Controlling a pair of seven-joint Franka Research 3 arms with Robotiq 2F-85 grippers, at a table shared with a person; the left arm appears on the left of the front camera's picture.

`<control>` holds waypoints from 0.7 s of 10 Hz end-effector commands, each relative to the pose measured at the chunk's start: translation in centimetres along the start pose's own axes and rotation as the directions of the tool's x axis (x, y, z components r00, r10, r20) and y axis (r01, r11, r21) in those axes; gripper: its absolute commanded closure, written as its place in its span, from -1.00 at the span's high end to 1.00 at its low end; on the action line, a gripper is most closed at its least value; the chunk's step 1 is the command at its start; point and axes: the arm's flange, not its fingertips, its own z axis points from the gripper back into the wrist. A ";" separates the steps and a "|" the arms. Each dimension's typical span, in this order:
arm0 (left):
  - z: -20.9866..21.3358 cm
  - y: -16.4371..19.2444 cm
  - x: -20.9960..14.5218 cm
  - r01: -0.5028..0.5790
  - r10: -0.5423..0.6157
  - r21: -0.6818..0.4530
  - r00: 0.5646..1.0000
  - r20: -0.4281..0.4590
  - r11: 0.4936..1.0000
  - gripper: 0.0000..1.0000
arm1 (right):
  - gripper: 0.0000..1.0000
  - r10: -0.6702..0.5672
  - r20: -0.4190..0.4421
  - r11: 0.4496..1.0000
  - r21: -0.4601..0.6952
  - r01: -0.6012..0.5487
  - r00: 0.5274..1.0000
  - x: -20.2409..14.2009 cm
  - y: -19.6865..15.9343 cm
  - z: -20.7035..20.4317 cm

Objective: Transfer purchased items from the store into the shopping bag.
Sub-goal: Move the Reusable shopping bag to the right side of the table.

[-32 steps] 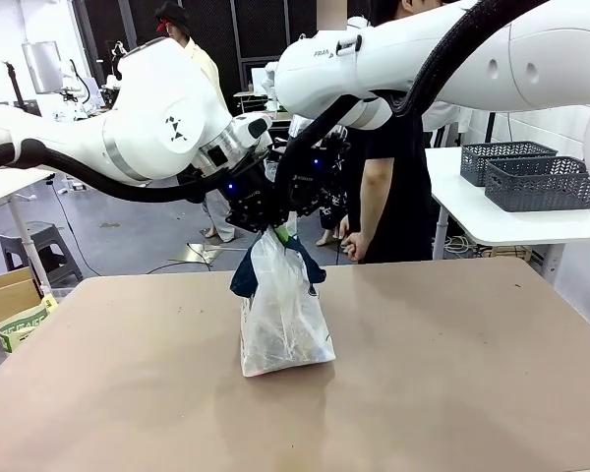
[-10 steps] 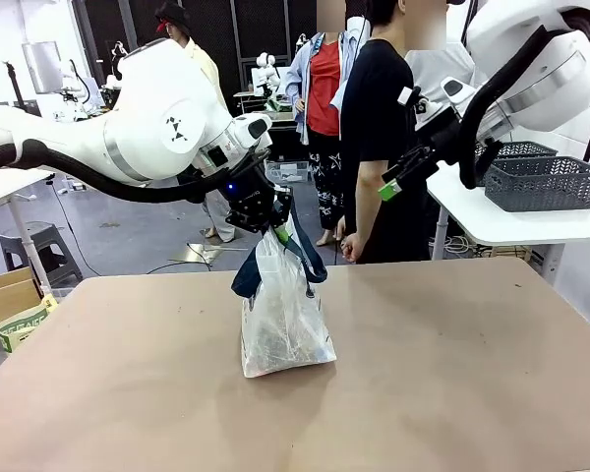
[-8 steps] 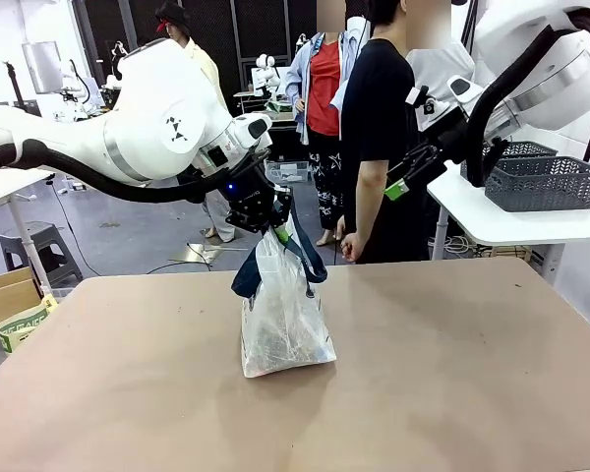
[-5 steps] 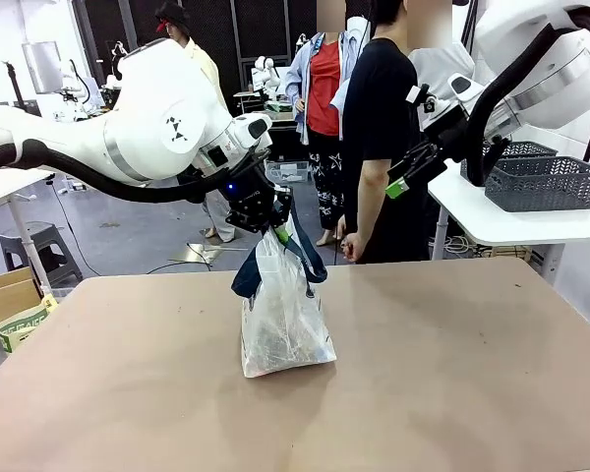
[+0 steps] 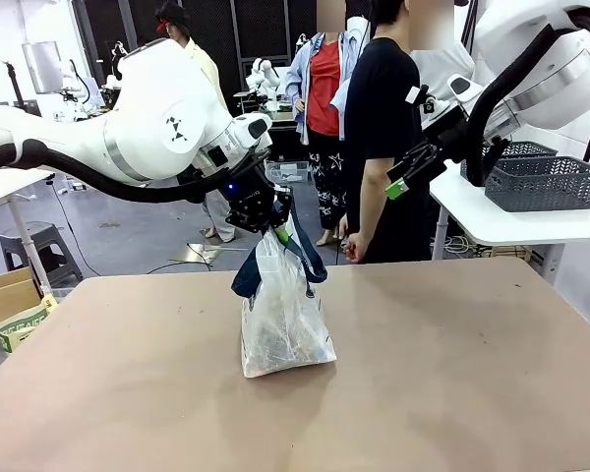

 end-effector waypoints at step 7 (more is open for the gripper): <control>3.4 0.2 2.2 0.097 -0.095 0.065 0.995 -0.037 0.993 -1.00 | 1.00 -0.003 -0.001 1.000 0.007 0.003 1.000 -0.1 0.1 -0.2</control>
